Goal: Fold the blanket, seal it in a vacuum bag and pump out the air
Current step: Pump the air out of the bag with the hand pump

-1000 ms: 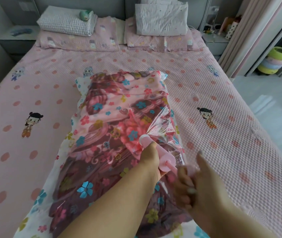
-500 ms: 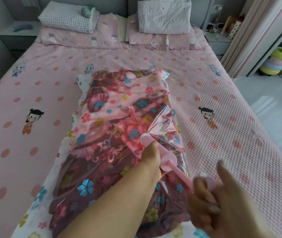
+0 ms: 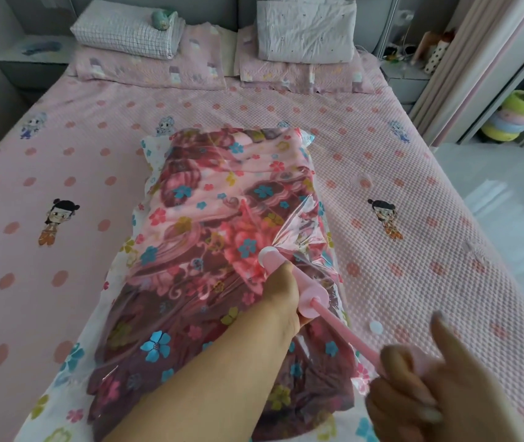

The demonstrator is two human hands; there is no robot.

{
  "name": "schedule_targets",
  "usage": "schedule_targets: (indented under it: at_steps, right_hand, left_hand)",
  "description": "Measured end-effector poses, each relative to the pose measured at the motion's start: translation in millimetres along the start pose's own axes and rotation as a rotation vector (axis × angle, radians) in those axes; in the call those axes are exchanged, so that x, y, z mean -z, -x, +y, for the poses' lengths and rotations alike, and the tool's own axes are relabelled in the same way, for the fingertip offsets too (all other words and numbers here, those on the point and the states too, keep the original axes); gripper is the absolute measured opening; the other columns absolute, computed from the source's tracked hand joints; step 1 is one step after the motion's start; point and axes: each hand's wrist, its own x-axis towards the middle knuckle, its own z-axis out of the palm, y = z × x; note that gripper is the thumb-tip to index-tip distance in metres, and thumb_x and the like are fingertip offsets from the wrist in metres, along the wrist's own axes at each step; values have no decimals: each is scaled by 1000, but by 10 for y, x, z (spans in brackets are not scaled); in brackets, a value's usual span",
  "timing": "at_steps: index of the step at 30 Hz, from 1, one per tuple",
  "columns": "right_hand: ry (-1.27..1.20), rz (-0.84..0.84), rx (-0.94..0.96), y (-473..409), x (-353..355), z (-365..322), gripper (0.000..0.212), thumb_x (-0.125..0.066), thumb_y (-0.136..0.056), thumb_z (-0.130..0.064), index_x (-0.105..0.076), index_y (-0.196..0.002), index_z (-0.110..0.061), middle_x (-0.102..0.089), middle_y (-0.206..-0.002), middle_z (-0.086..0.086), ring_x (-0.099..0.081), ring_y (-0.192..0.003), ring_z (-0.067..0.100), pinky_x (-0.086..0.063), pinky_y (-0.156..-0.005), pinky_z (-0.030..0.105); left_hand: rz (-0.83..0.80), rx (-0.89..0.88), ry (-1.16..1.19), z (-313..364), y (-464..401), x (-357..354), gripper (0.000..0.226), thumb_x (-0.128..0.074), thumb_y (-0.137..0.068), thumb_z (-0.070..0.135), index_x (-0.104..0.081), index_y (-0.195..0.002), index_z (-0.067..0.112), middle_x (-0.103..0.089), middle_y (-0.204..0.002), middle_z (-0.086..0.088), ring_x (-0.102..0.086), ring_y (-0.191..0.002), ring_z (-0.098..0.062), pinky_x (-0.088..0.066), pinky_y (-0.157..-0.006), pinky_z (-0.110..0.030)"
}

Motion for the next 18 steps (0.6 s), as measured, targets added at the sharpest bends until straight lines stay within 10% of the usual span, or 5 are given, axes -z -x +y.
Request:
schedule_targets:
  at_steps: [5,9,13,18]
  right_hand:
    - [-87,208,-60,-206,-143,8,73,-22,-90,-70,-31,-47,-12,-20,-41,1,-22,-41,13,-19,-44,21]
    - [116,345,-21,-517,-292,-5,65,-21,-96,-62,-24,-52,-14,-16,-50,1,-14,-48,14,-8,-53,29]
    - [-79,11,-127,-50,-56,29,72,-30,-89,-70,-34,-52,-9,-22,-44,3,-24,-42,17,-20,-44,27]
    - [-71,136,-41,-134,-150,76,73,-24,-89,-71,-34,-51,-10,-18,-43,2,-25,-43,16,-21,-44,25]
  left_hand:
    - [42,-1,36,-2,13,-42,36,-44,-95,46,-53,-116,18,-59,-102,-4,-61,-86,-24,-48,-63,-25]
    - [31,-17,21,-39,-11,-9,82,-27,-90,68,-64,-59,3,-60,-48,-11,-56,-51,-20,-41,-53,-20]
    - [9,-15,12,-22,-41,35,32,-42,-96,46,-49,-103,15,-60,-84,-6,-62,-76,-24,-51,-48,-25]
    - [6,-14,6,-19,-46,24,37,-46,-96,42,-45,-122,16,-54,-94,-7,-60,-78,-25,-54,-62,-26]
